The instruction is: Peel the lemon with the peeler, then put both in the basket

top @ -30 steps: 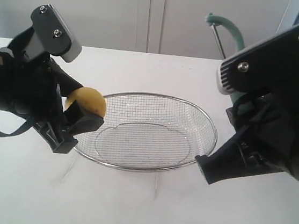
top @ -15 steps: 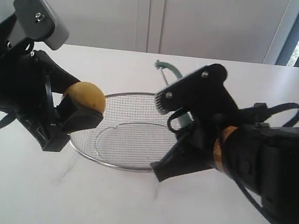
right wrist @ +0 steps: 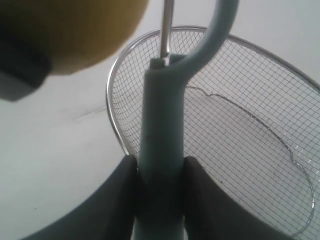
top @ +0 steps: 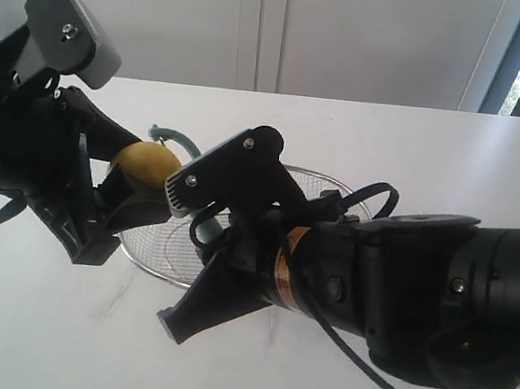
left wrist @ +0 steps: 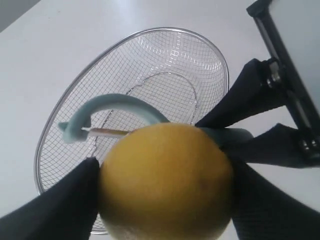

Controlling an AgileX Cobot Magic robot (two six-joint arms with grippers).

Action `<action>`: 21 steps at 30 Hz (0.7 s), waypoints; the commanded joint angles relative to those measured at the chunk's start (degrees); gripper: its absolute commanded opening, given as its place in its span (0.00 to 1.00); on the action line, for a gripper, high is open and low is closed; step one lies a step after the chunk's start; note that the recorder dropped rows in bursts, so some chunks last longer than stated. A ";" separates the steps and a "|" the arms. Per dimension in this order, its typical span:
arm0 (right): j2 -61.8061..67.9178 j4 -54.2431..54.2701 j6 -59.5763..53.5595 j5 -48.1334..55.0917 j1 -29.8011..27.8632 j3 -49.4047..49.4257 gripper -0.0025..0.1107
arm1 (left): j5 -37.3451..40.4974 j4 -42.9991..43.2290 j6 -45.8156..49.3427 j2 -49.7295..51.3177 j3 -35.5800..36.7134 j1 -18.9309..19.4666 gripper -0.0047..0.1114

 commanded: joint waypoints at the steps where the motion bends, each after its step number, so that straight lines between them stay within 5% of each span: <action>1: -0.91 0.11 0.32 2.43 1.29 -0.60 0.02 | -0.42 0.18 0.34 -0.70 -0.02 0.11 0.04; 21: -5.60 2.26 -0.19 4.90 2.56 -0.60 0.02 | -1.77 1.13 0.34 -0.70 0.10 0.11 0.04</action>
